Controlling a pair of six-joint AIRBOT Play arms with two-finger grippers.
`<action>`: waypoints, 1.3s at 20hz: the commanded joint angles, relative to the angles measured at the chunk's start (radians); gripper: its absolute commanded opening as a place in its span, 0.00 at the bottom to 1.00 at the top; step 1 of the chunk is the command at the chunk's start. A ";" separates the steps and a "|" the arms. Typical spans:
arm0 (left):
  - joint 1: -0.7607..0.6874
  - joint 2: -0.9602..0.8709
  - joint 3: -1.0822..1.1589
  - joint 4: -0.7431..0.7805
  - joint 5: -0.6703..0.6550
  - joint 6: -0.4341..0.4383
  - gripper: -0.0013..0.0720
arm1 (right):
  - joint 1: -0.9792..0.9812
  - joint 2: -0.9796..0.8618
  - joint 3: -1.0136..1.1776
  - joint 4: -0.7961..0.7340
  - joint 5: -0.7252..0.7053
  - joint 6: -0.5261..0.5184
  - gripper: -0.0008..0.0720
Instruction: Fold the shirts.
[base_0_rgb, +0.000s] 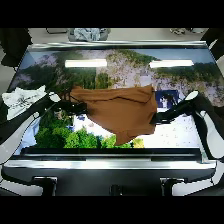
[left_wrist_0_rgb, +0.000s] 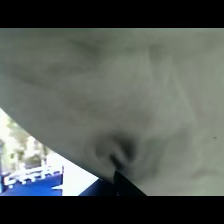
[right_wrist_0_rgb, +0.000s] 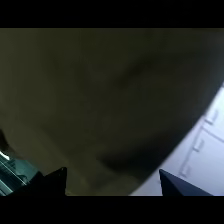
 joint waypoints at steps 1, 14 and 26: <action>-0.001 0.017 0.001 0.003 0.014 0.000 0.06 | 0.075 -0.004 -0.036 -0.014 -0.109 0.066 0.56; 0.109 0.534 0.840 0.252 -0.377 0.095 0.06 | 0.081 0.780 0.547 -0.283 -0.404 0.005 0.06; 0.105 0.776 0.662 0.175 -0.631 -0.008 0.06 | 0.081 0.965 0.562 -0.474 0.034 0.119 0.06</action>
